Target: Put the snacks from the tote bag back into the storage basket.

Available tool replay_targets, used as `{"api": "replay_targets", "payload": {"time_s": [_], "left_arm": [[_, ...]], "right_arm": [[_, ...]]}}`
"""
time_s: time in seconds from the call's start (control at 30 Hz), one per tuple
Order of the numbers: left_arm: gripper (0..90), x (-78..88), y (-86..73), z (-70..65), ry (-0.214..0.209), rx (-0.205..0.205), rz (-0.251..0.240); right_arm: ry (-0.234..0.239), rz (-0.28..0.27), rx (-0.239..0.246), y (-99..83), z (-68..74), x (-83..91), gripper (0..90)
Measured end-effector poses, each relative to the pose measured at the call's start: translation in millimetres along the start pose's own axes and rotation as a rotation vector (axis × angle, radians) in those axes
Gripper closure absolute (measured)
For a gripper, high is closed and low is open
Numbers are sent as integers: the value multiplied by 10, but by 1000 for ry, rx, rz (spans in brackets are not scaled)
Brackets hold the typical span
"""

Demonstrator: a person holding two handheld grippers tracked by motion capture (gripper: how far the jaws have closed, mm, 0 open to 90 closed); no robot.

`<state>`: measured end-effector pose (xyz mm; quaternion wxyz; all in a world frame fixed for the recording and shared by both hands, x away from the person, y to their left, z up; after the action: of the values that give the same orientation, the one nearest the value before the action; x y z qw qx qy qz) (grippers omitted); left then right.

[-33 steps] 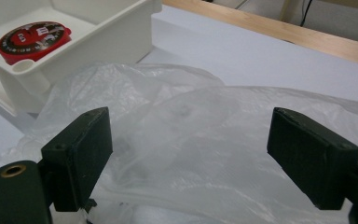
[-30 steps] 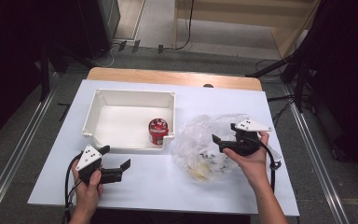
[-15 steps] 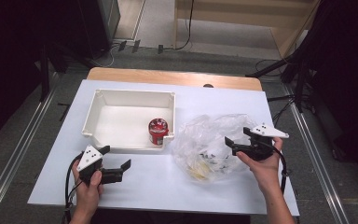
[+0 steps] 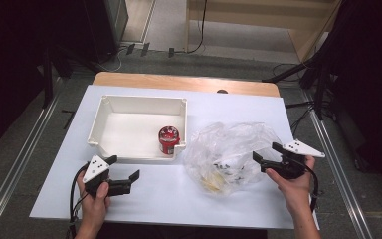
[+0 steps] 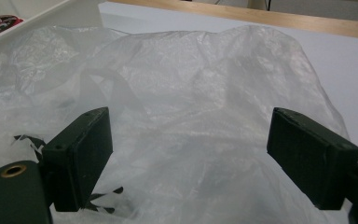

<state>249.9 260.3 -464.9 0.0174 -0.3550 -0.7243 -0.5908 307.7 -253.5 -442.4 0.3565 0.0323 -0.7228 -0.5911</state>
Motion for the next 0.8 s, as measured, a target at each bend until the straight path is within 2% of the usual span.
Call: {"api": "replay_targets", "payload": {"time_s": [0.2,0.47,0.8], "left_arm": [[22,-13,-4,-12,6,-1,2],[22,-6,-3,-1,10,3,-2],[22,-12,1,3,6,1,-1]], "right_arm": [[2,-20,-14,-146,-52,105,145],[-23,-45,-53,-319,-142,279,144],[-61,-31,-32,-481,-185,469,145]]}}
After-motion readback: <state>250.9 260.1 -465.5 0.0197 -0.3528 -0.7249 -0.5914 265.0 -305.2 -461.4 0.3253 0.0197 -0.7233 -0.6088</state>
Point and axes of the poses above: each handheld gripper's, and its own axes: x roughly backward along the jaws, y roughly out of its top, z roughly to its left, the point moved 1 cm from there along -x, roughly forward along the jaws, and after that the axes turned 12 degrees about x, right-handed, at the moved point
